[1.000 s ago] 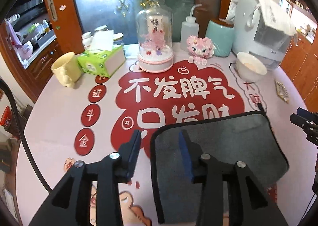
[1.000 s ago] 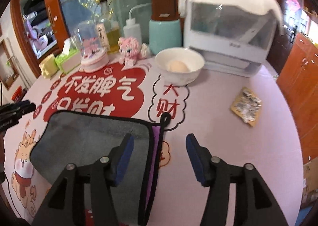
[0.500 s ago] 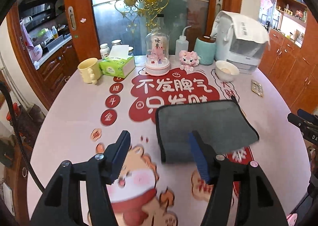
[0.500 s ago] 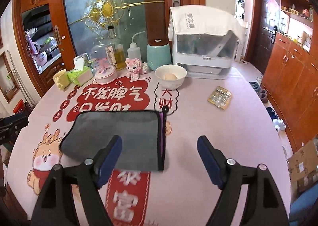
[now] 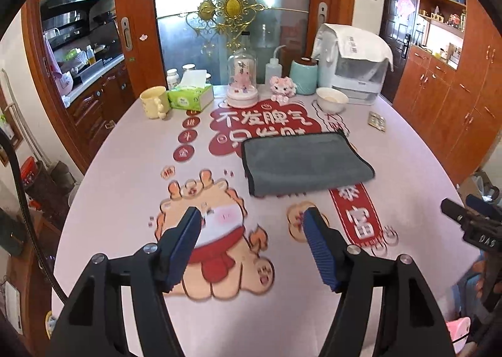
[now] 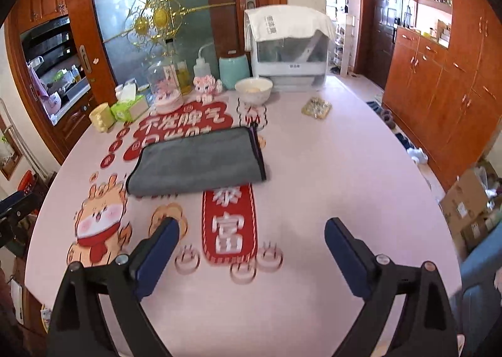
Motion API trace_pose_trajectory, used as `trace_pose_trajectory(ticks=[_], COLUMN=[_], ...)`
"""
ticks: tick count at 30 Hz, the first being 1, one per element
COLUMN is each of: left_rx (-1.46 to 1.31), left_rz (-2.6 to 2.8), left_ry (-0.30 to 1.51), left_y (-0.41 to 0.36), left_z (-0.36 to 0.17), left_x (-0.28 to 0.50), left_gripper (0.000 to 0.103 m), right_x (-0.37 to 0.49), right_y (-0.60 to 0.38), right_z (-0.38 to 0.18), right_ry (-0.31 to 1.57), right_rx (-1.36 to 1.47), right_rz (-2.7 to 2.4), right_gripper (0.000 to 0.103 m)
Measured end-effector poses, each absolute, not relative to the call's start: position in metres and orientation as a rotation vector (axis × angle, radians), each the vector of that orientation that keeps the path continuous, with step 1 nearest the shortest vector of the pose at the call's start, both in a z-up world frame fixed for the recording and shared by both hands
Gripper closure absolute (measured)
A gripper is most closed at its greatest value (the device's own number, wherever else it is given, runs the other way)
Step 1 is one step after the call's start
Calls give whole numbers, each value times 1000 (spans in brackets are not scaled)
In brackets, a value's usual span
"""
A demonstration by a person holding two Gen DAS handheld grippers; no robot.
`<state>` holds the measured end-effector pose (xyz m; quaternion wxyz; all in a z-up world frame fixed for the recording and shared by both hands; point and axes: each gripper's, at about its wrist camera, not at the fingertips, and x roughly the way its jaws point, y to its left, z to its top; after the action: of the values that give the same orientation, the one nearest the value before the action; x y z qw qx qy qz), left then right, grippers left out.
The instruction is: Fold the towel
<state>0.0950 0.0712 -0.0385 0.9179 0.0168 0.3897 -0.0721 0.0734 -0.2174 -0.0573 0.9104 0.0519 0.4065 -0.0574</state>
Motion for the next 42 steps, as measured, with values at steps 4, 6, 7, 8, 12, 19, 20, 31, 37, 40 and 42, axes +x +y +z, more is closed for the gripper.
trace_pose_trajectory(ticks=[4,6,7,8,12,19,20,31,37,40,42], left_rx=[30,32,32,34,23,5,11,3,18,3,3], left_rz=[-181,-185,-186,-186,-181,-132,-115,-95,-67,-39,-23], left_ry=[827,843,854,867,903,885,887,844,811,788,780], left_y=[67,63,61,59,54,38,34,5,-2,3,5], left_z=[-43,-47,-50,-52,-55,-33,-28,6,8,10,10], left_x=[67,53,46,40,22,5,3,-25,-38,-42,-44], left_gripper=[36,36,36,36,36,36,36,20,15,9,3], right_x=[46,34,28,22,4,-12,-14,-41,-51,-56,-58], right_y=[-208,-204,-203,-203,-201,-208,-209,-208,-199,-197,-196], right_z=[-66,-69,-70,-70,-65,-38,-33,2,-5,-5,-4], right_ry=[880,898,907,912,926,920,919,883,876,854,840], right_rx=[126,137,146,156,168,162,157,155,155,163,166], right_rz=[-123,-125,-124,-121,-111,-60,-54,15,26,27,19], right_gripper=[8,8,8,8,8,7,7,7,0,0,0])
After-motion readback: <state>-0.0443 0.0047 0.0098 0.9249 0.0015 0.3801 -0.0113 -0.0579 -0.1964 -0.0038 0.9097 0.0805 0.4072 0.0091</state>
